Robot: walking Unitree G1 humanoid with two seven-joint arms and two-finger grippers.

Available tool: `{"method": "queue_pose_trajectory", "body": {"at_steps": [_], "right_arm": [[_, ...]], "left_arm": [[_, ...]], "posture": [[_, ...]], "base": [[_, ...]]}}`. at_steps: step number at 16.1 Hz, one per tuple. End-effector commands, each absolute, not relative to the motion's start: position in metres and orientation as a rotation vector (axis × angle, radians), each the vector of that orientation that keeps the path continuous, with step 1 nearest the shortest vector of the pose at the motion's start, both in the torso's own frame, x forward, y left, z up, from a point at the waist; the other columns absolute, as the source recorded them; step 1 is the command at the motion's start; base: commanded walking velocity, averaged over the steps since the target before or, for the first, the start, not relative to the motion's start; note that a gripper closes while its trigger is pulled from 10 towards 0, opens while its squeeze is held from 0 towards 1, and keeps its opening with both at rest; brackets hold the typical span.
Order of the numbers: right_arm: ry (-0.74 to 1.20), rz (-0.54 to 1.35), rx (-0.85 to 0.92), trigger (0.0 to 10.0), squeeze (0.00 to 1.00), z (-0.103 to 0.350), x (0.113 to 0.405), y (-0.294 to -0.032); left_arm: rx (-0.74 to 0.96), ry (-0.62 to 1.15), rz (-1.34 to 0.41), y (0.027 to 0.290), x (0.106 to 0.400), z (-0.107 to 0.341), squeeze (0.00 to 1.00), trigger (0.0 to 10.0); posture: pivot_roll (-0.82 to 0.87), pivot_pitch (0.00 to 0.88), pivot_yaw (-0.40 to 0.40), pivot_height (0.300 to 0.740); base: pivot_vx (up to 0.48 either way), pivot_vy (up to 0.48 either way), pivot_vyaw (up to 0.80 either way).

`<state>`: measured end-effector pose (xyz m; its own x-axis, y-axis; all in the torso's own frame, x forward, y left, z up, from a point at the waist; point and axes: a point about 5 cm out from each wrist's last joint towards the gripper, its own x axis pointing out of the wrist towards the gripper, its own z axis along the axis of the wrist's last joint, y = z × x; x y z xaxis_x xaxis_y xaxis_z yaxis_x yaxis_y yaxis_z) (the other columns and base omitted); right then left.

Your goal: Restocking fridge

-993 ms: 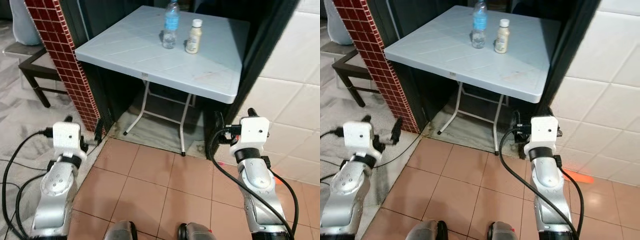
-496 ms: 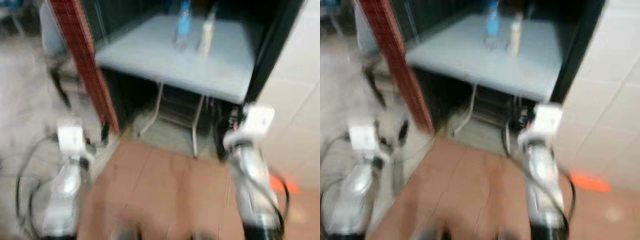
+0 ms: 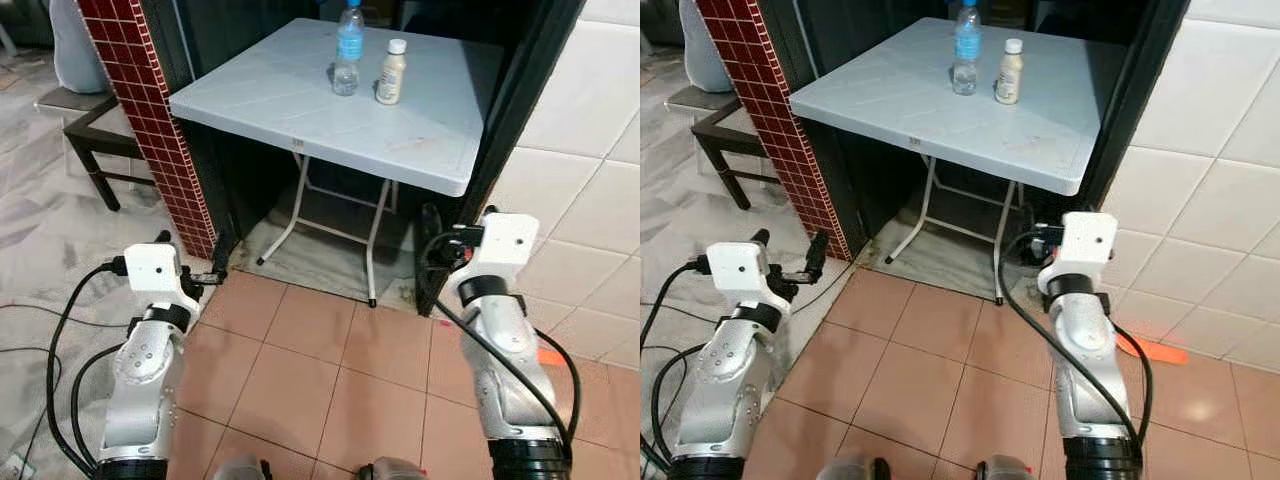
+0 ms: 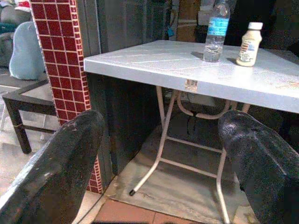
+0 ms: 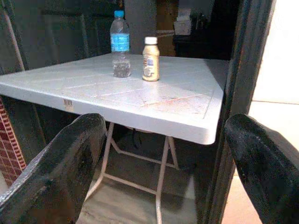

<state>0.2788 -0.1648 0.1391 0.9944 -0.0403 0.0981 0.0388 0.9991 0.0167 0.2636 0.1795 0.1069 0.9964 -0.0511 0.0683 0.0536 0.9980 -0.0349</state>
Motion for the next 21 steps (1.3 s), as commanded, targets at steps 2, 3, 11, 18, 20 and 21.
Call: {"method": "queue_pose_trajectory", "body": {"at_steps": [2,3,11,18,20,21], "right_arm": [[-0.052,-0.039,0.065,10.0,0.0,0.137,0.276,-0.166],[-0.06,-0.036,0.058,10.0,0.0,0.137,0.275,-0.166],[-0.076,0.016,0.069,10.0,0.0,0.135,0.264,-0.155],[-0.083,0.011,0.056,10.0,0.0,0.138,0.27,-0.159],[-0.079,0.016,0.059,10.0,0.0,0.137,0.269,-0.156],[-0.078,0.018,0.059,10.0,0.0,0.137,0.269,-0.156]], "left_arm": [[-0.03,-0.07,-0.091,0.176,0.262,0.107,0.0,10.0],[-0.037,-0.069,-0.107,0.175,0.261,0.107,0.0,10.0],[-0.036,-0.059,-0.235,0.157,0.256,0.106,0.0,10.0],[-0.051,-0.06,-0.239,0.154,0.254,0.105,0.0,10.0],[-0.053,-0.059,-0.242,0.154,0.256,0.106,0.0,10.0],[-0.053,-0.06,-0.242,0.154,0.257,0.106,0.0,10.0]], "posture": [[-0.02,0.031,0.014,0.74],[-0.02,0.033,0.017,0.74],[-0.03,0.079,0.036,0.74],[-0.04,0.093,0.029,0.74],[-0.04,0.091,0.03,0.74],[-0.04,0.092,0.029,0.74]], "base": [[0.304,0.0,0.0],[0.307,0.0,0.0],[0.099,0.0,0.0],[0.411,0.0,0.0],[0.48,0.0,0.0],[0.48,0.0,0.0]]}}
